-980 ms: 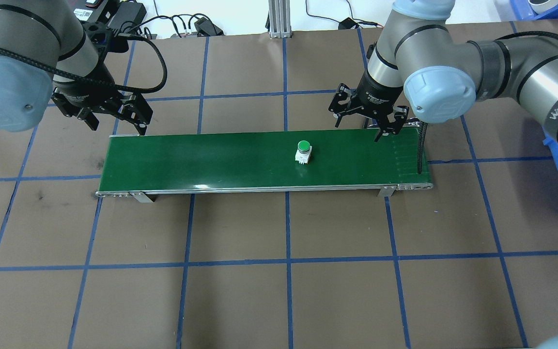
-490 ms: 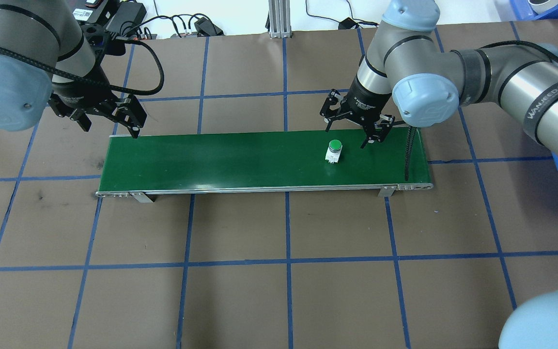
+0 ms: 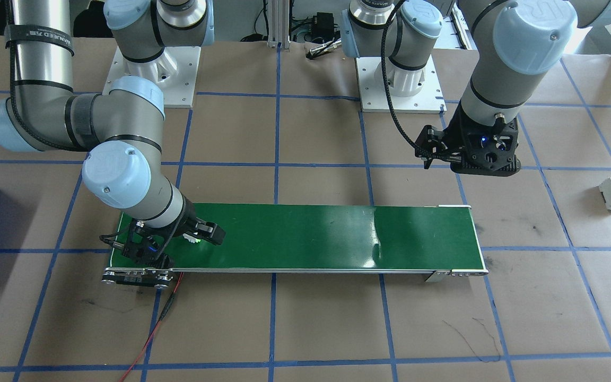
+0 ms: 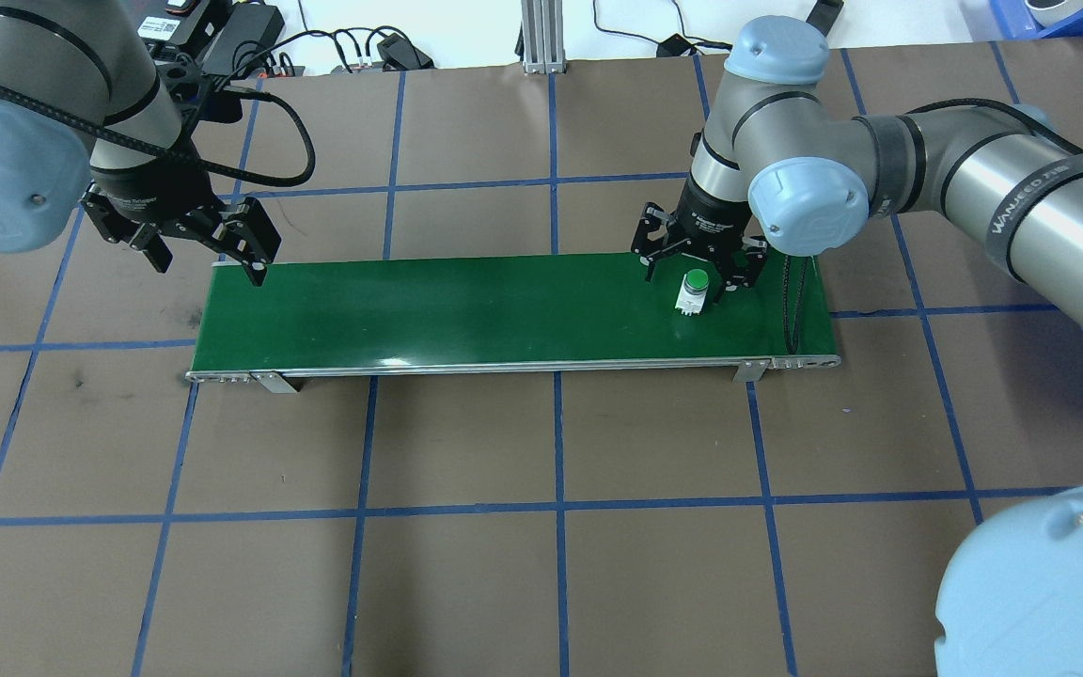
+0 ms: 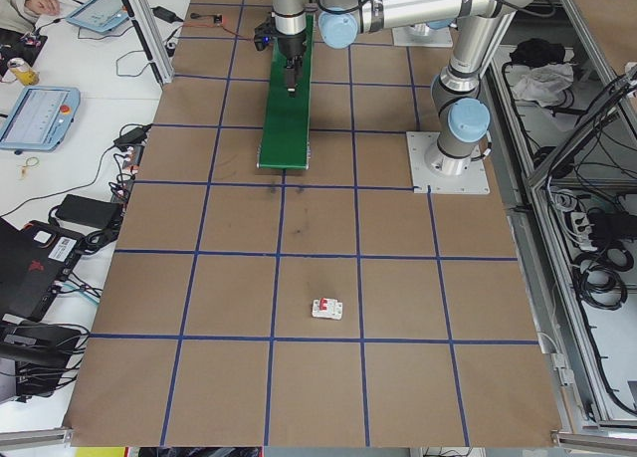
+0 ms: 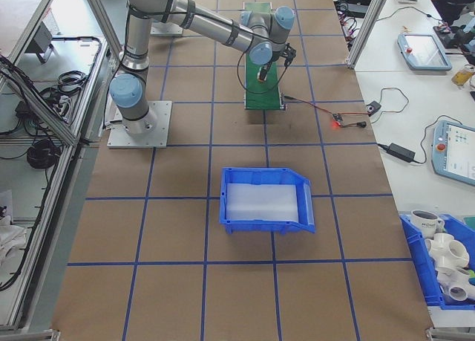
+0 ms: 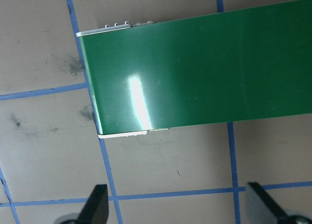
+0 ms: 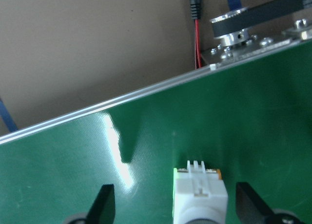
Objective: Move button from left to right
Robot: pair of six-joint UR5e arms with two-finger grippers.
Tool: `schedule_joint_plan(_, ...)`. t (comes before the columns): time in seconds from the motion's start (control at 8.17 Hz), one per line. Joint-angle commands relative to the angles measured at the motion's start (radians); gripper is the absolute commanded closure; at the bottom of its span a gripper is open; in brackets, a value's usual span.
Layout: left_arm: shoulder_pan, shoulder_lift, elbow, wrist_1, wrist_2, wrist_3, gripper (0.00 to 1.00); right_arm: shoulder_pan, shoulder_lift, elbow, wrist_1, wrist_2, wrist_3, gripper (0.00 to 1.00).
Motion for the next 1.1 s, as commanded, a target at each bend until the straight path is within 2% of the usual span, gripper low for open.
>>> schedule_joint_plan(0.0, 0.003, 0.000, 0.001, -0.005, 0.002, 0.002, 0.00, -0.004, 0.020, 0.005, 0.005, -0.138, -0.235, 0.75)
schedule_joint_plan(0.12, 0.003, -0.002, 0.001, 0.006, 0.010, 0.002, 0.00, -0.009, 0.011, -0.003, 0.005, -0.141, -0.244, 1.00)
schedule_joint_plan(0.37, 0.000, -0.002, -0.001, 0.008, 0.010, 0.002, 0.00, -0.044, -0.007, -0.007, 0.057, -0.152, -0.274, 1.00)
schedule_joint_plan(0.49, -0.003, -0.006, 0.000, 0.005, 0.007, 0.000, 0.00, -0.082, -0.027, -0.018, 0.081, -0.166, -0.361, 1.00)
schedule_joint_plan(0.73, -0.006, -0.008, 0.000, 0.005, 0.001, -0.002, 0.00, -0.168, -0.033, -0.119, 0.173, -0.170, -0.540, 1.00)
schedule_joint_plan(0.86, -0.009, -0.006, 0.000, 0.005, -0.001, -0.002, 0.00, -0.205, -0.039, -0.154, 0.187, -0.190, -0.634, 1.00)
schedule_joint_plan(0.98, -0.009, 0.001, 0.000, 0.002, 0.007, 0.000, 0.00, -0.267, -0.065, -0.159, 0.186, -0.244, -0.747, 1.00)
